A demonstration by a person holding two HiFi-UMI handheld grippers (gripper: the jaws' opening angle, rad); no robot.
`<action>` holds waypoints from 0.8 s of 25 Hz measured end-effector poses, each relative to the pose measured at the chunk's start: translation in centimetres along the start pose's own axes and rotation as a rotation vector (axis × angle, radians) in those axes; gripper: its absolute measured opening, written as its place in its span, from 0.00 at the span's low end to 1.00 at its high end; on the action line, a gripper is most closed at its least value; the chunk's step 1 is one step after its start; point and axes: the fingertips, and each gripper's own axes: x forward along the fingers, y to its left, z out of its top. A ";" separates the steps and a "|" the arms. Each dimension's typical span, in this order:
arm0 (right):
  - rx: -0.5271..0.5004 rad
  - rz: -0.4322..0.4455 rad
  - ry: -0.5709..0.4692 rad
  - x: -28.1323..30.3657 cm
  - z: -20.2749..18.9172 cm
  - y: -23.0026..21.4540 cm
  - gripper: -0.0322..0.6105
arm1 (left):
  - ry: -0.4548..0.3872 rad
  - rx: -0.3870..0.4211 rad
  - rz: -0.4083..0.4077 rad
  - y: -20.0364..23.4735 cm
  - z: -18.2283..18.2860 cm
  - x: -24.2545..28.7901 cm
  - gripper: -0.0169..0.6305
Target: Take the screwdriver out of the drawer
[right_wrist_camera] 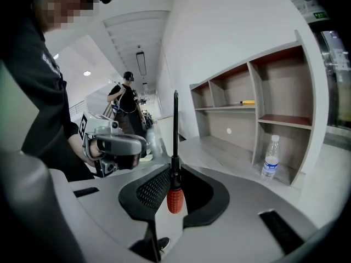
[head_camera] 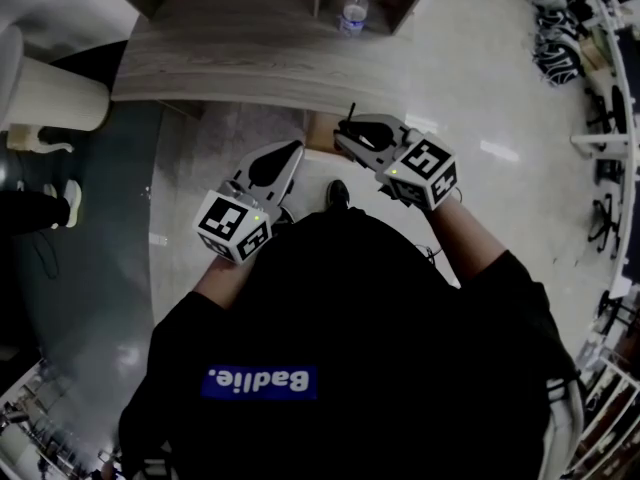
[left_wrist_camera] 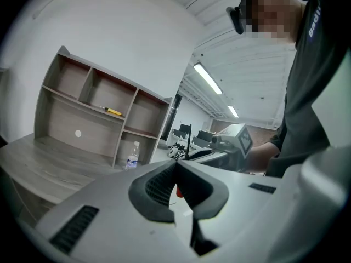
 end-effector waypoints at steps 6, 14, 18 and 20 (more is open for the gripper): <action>-0.007 0.006 -0.057 -1.4 1.9 1.3 0.18 | 0.005 0.007 -0.011 -0.3 0.2 0.1 0.03; 0.007 0.011 -0.088 -1.7 2.1 2.7 0.18 | 0.002 0.021 -0.026 -0.8 0.3 -0.4 0.03; 0.005 0.012 -0.097 -1.6 2.2 2.8 0.18 | 0.001 0.024 -0.030 -1.1 0.3 -0.4 0.03; 0.003 0.013 -0.098 -1.6 2.2 2.9 0.18 | 0.002 0.025 -0.030 -1.2 0.3 -0.4 0.03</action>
